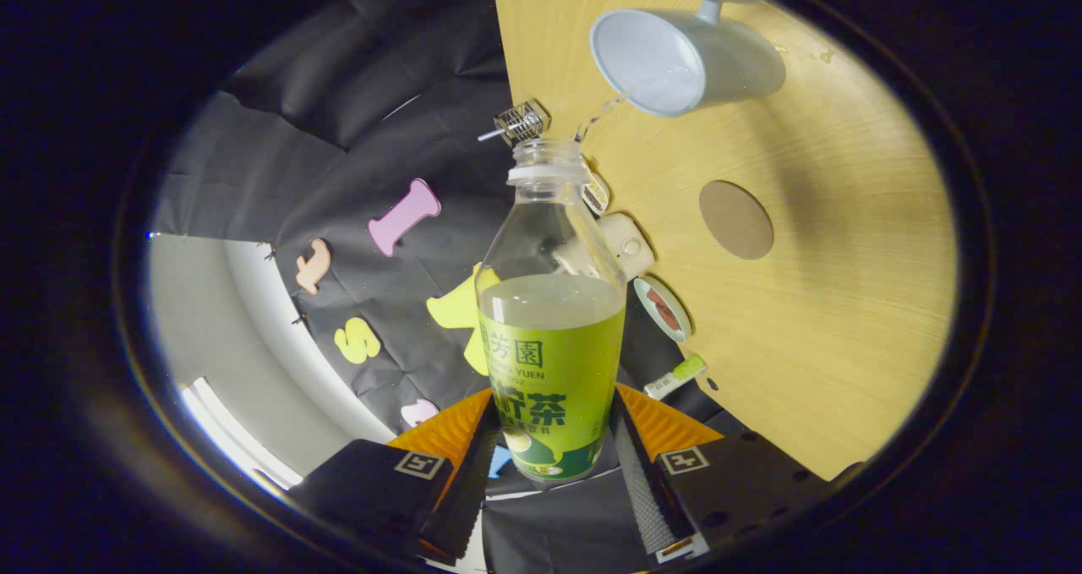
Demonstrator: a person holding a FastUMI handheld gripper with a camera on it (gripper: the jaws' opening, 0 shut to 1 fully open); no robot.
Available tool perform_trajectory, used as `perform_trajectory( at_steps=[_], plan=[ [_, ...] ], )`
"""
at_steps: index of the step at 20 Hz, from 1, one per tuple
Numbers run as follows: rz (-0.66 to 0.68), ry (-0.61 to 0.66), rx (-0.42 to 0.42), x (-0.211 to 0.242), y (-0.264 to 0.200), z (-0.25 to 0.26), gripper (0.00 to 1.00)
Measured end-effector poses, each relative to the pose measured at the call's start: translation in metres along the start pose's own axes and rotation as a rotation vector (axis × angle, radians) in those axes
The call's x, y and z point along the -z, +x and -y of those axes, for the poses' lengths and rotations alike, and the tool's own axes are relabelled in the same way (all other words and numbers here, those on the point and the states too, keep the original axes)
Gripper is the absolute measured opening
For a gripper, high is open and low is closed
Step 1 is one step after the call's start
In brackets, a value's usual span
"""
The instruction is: Take the bottle from table, then pour the juice into the cup, finally place the bottle on the coaster
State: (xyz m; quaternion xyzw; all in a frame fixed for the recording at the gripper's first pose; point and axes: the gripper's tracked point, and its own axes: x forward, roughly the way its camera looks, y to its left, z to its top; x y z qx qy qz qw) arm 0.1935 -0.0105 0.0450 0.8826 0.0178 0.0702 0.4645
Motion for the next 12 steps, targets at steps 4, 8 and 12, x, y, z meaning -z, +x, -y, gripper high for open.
perform_trajectory(
  at_steps=[4, 8, 12],
  plan=[
    [0.003, 0.040, -0.010, -0.001, -0.001, -0.006, 0.77],
    [0.005, 0.060, -0.019, -0.001, 0.001, -0.010, 0.77],
    [0.013, 0.112, -0.031, -0.003, 0.000, -0.015, 0.77]
  ],
)
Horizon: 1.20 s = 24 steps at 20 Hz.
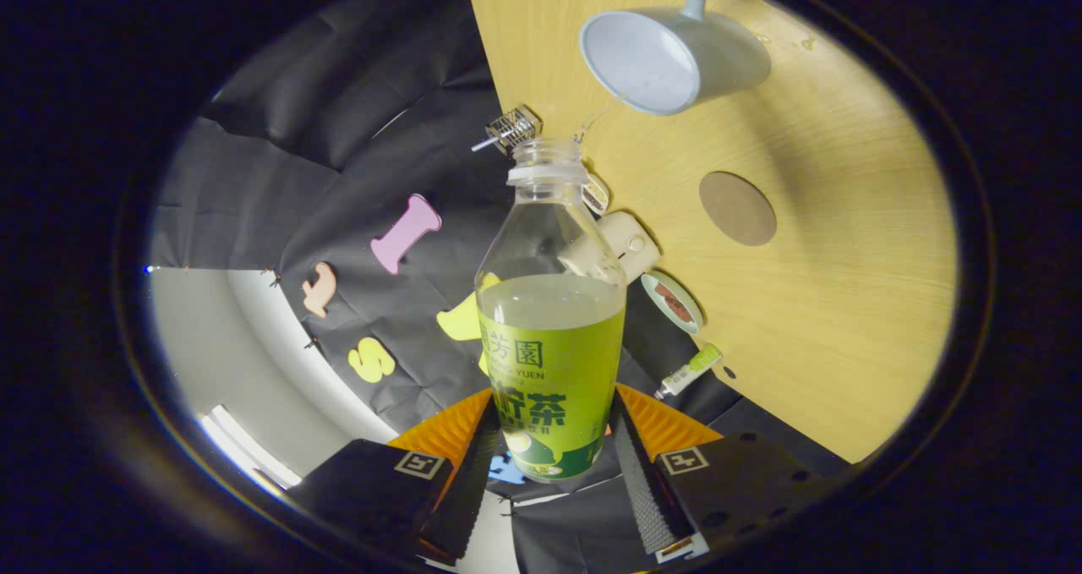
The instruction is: Take the bottle from table, then pour the juice into the cup, finally place the bottle on the coaster
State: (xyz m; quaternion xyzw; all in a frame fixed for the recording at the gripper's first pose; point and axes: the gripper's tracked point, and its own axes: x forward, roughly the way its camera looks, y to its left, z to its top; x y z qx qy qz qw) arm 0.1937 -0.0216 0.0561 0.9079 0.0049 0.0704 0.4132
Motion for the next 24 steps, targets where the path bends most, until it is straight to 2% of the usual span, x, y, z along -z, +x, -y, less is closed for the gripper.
perform_trajectory(
  at_steps=[9, 16, 21, 24],
  plan=[
    [-0.001, 0.023, -0.019, 0.001, 0.000, -0.007, 0.77],
    [0.006, -0.011, -0.001, -0.003, 0.000, -0.003, 0.77],
    [0.015, -0.149, 0.038, -0.003, -0.003, 0.007, 0.77],
    [0.019, -0.314, 0.088, -0.001, -0.008, 0.018, 0.77]
  ],
)
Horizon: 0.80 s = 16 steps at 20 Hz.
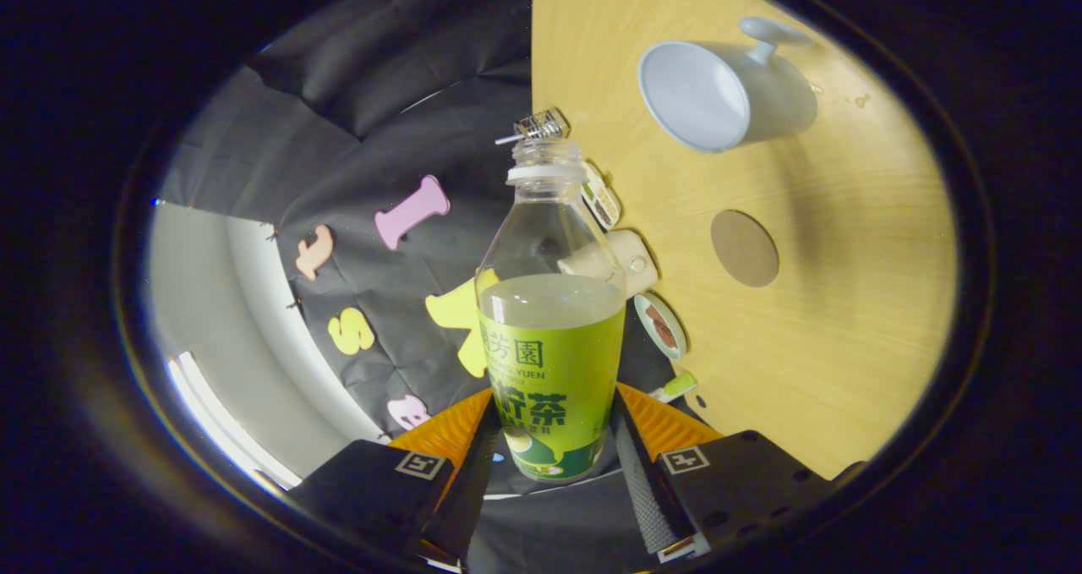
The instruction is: Take the bottle from table, then pour the juice into the cup, finally place the bottle on the coaster
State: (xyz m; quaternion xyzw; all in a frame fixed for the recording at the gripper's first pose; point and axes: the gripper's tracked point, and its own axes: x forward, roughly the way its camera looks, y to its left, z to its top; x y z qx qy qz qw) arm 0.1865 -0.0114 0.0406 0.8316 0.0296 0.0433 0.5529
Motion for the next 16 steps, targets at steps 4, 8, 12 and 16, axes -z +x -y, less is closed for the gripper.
perform_trajectory(
  at_steps=[4, 8, 12, 16],
  plan=[
    [0.003, -0.279, 0.112, 0.008, -0.012, 0.026, 0.77],
    [0.017, -0.626, 0.210, 0.006, -0.029, 0.050, 0.78],
    [0.028, -0.943, 0.351, -0.012, -0.046, 0.080, 0.78],
    [0.042, -1.212, 0.371, -0.018, -0.051, 0.079, 0.78]
  ],
)
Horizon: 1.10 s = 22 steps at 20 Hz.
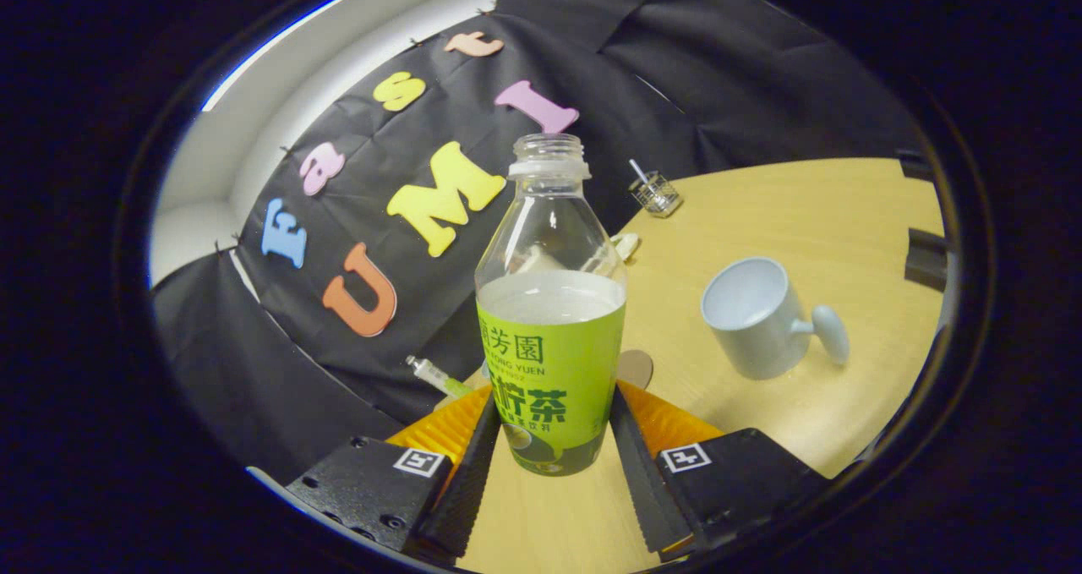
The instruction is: Take the bottle from table, then pour the juice into the cup, finally place the bottle on the coaster
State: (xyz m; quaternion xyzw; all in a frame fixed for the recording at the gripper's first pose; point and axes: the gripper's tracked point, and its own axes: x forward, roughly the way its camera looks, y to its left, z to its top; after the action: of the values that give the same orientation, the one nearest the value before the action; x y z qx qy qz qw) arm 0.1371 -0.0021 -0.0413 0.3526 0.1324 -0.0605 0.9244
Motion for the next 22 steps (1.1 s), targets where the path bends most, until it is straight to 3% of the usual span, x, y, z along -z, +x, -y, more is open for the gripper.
perform_trajectory(
  at_steps=[3, 6, 13, 17, 22],
  plan=[
    [0.037, -0.246, 0.063, -0.007, 0.000, 0.008, 0.78],
    [0.085, -0.410, 0.084, -0.027, 0.014, -0.007, 0.79],
    [0.100, -0.601, 0.151, -0.043, 0.086, -0.016, 0.79],
    [0.034, -0.692, 0.203, -0.026, 0.136, -0.003, 0.79],
    [-0.069, -0.712, 0.223, 0.010, 0.181, 0.022, 0.79]
  ],
)
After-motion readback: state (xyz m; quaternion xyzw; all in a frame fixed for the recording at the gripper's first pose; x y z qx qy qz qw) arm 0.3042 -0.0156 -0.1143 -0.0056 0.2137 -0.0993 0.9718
